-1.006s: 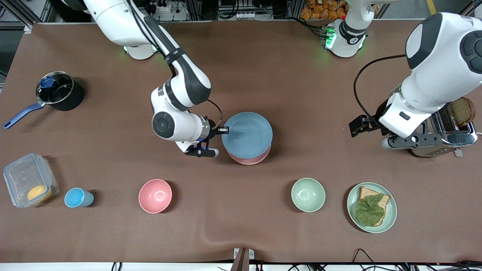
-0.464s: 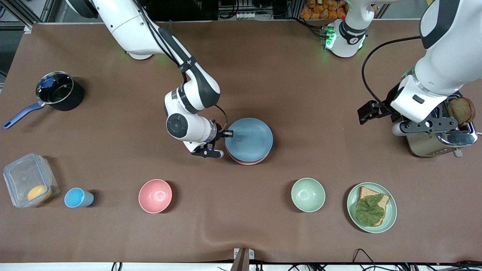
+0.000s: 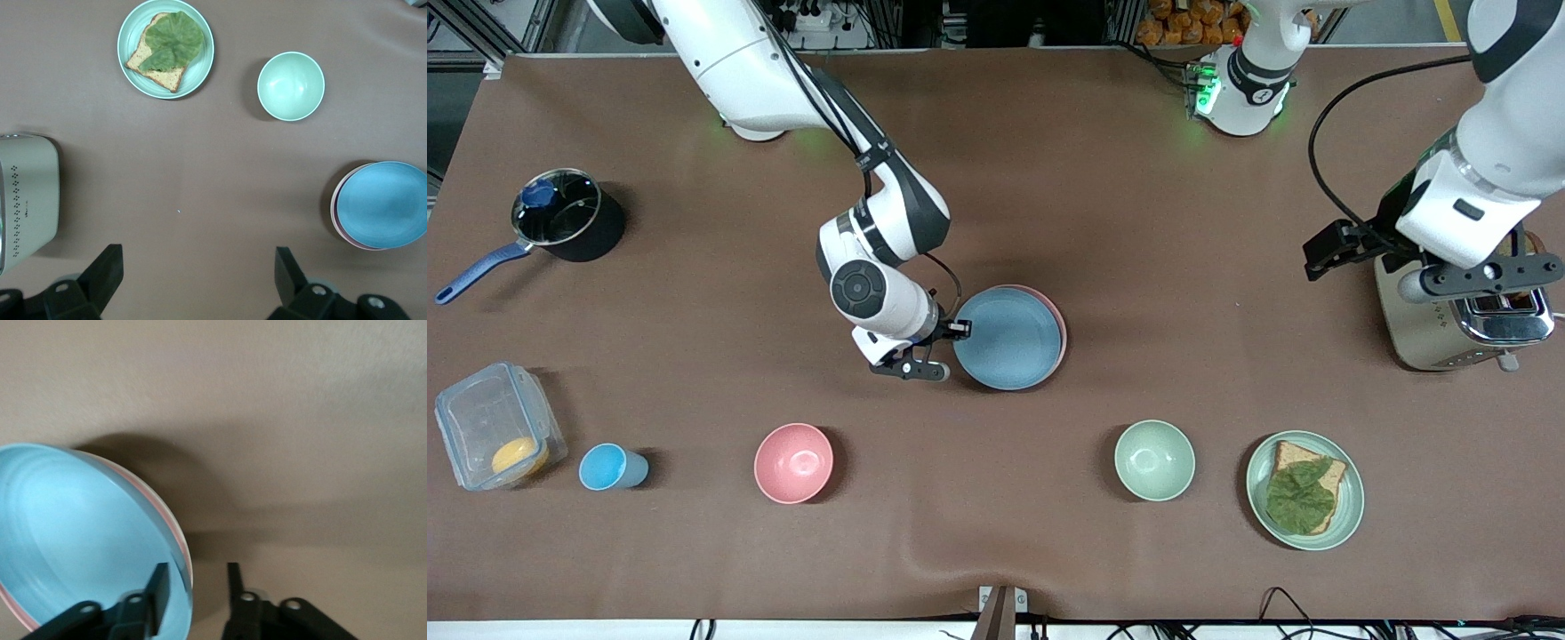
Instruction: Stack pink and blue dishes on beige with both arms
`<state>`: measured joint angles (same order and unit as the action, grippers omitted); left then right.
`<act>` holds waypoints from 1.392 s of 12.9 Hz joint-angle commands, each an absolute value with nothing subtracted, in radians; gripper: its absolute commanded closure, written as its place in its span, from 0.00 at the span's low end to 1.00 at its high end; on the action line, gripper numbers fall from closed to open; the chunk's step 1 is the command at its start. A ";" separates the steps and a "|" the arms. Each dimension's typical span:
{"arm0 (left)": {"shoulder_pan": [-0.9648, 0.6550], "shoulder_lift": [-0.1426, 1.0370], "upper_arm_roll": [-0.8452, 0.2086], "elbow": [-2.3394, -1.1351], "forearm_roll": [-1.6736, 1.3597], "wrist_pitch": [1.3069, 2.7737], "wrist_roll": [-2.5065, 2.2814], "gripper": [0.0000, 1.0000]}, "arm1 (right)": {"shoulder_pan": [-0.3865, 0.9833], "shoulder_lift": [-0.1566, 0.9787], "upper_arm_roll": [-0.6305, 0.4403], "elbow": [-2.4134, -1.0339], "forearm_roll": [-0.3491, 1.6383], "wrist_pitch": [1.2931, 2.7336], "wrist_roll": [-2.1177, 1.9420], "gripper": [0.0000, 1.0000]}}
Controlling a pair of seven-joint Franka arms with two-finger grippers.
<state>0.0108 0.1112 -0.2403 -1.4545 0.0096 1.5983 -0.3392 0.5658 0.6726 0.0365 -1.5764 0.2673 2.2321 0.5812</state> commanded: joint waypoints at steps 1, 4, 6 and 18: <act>0.023 0.060 -0.235 -1.483 0.028 1.578 -0.272 0.00 | 0.572 0.654 0.018 -1.552 0.241 2.218 0.606 0.00; 0.023 0.038 -0.206 -1.515 0.028 1.578 -0.178 0.00 | 0.510 0.630 0.018 -1.452 0.241 2.041 0.588 0.00; 0.025 0.029 -0.199 -1.542 0.028 1.580 -0.178 0.00 | 0.460 0.617 0.017 -1.366 0.238 1.887 0.513 0.00; 0.028 0.025 -0.198 -1.545 0.026 1.575 -0.179 0.00 | 0.103 0.056 0.011 -1.614 -0.033 1.726 -0.034 0.00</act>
<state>0.0183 0.0476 -0.1934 -1.5305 0.0097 1.5834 -0.1963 0.1184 0.1818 -0.0092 -1.5096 0.0757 1.7445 -0.0277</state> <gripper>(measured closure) 0.000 0.000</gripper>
